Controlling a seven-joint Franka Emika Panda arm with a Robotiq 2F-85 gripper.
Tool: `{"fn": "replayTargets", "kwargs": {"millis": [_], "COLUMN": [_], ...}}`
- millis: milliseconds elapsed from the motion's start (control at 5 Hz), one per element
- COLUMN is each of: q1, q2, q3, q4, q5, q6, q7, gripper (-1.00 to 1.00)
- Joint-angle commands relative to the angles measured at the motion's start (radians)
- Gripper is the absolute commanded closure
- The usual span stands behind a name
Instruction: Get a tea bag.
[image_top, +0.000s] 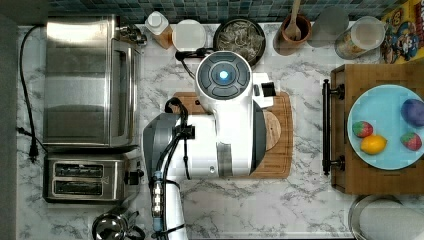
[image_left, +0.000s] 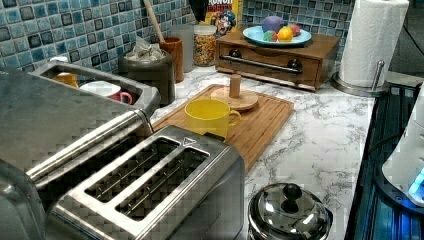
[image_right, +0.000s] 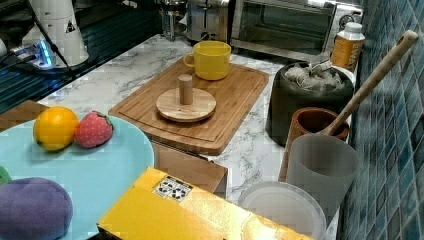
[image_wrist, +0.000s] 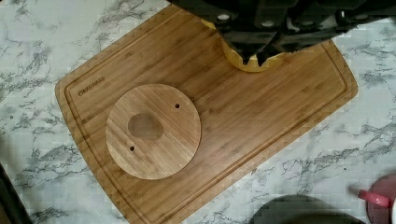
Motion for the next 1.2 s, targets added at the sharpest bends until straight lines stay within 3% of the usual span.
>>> {"fn": "replayTargets", "kwargs": {"millis": [200,600,800,1000,1200], "q1": [0.007,-0.014,-0.009,-0.023,-0.051], "q2": [0.016,0.108,0.087,0.107,0.118], "q3": [0.011,-0.004,-0.009,-0.011,0.003], "q4": [0.009,0.140,0.114,0.182,0.215], "q5": [-0.032,-0.013,-0.063,-0.040,-0.044], "q6": [0.046,0.143,0.272,0.292,0.321], "q7": [0.016,0.006,0.049,0.067,0.099], "gripper": [1.00,1.00,1.00,1.00,-1.00]}}
